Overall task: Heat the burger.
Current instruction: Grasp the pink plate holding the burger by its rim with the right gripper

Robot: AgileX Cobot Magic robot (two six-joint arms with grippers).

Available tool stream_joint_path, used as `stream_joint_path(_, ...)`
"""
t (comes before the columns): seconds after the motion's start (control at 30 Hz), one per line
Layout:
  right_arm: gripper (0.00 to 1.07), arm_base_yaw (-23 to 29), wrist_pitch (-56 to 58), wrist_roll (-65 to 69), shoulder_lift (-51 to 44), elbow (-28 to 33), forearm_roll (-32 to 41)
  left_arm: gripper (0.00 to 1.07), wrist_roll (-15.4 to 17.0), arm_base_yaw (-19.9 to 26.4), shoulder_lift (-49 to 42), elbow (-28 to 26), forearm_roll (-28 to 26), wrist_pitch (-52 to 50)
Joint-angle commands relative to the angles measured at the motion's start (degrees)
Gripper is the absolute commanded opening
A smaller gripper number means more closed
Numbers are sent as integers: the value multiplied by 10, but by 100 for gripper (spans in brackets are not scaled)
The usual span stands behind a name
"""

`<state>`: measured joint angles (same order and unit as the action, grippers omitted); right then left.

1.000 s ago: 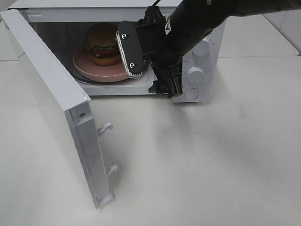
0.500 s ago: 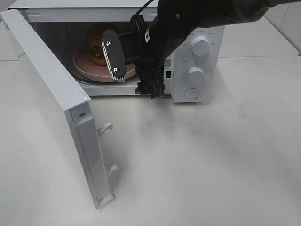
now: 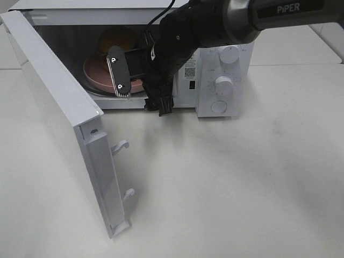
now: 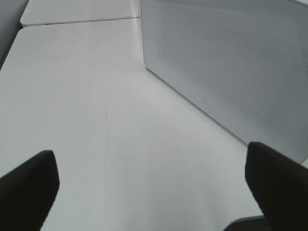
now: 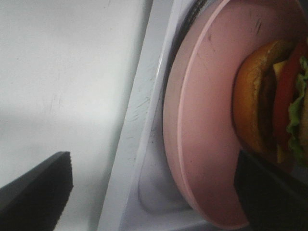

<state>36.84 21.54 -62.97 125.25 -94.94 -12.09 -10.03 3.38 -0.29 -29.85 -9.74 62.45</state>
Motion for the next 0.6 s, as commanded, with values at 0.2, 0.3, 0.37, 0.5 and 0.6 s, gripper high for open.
stream_joint_path(0.2,86,2,32,17,50,-71,-3,98,-1,2,-10,1,-2,-7)
stream_joint_path(0.3,86,2,44,23,62,-86,-3,98,-1,2,-10,1,-2,-7)
stream_joint_path(0.37,84,2,57,36,84,-115,-3,98,-1,2,-10,1,-2,-7)
stream_joint_path(0.5,83,2,63,41,106,-149,-3,98,-1,2,-10,1,-2,-7)
stream_joint_path(0.6,83,2,72,41,123,-176,-3,98,-1,2,-10,1,-2,-7)
